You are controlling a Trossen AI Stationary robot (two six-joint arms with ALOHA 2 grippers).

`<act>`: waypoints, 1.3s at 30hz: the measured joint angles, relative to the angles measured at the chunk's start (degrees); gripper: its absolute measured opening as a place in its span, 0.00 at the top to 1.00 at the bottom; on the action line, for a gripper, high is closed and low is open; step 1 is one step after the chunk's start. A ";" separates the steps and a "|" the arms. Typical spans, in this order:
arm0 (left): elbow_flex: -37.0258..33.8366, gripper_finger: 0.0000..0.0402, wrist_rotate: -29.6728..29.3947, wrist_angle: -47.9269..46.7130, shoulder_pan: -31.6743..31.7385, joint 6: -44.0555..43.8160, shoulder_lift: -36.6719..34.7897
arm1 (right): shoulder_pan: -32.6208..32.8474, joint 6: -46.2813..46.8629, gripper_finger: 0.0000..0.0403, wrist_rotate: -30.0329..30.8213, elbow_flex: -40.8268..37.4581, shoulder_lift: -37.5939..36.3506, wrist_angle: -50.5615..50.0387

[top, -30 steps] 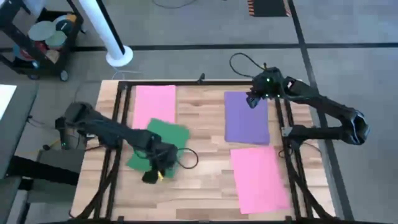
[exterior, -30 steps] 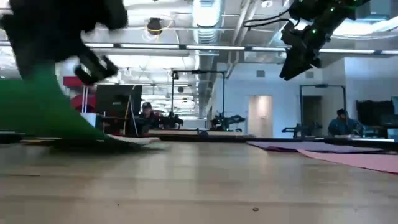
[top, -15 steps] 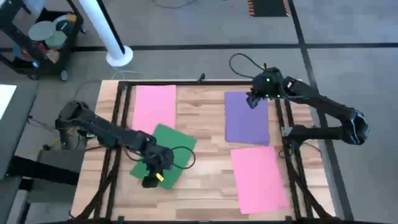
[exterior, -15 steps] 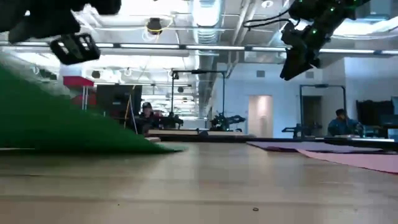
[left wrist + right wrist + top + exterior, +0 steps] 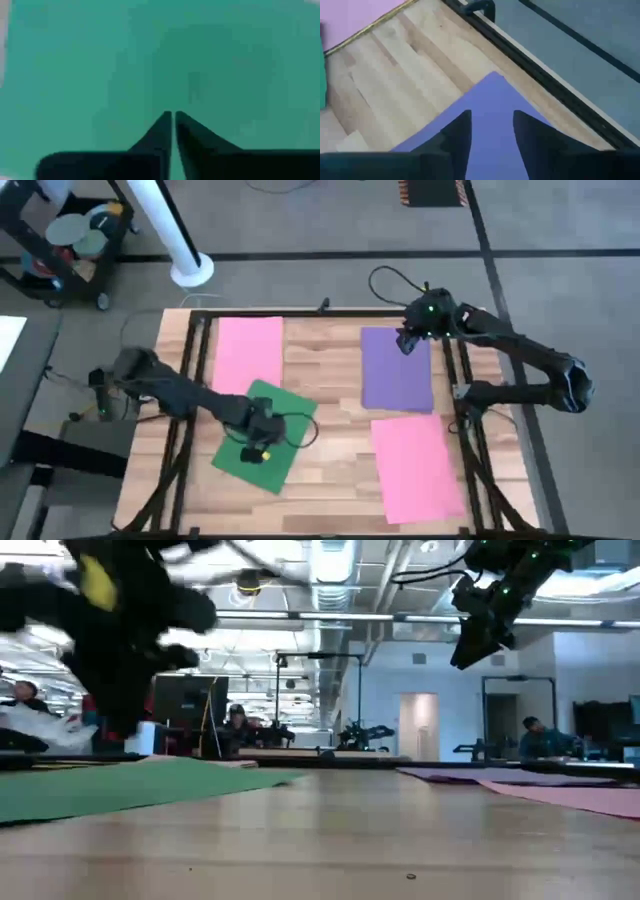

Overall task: Organize paper
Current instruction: Put the green paper on the bottom left of the table

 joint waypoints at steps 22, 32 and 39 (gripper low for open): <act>-3.77 1.00 9.02 2.26 -12.46 -33.40 1.59 | 0.90 -2.15 0.85 -0.02 -0.02 -0.02 -0.17; -3.75 1.00 8.37 -1.31 -20.61 -42.10 1.59 | 2.42 -2.13 0.85 -0.02 -0.02 -0.02 0.02; -3.75 1.00 7.98 -2.97 -21.14 -45.21 1.62 | 3.61 -2.09 0.85 -0.02 -0.02 -0.02 0.04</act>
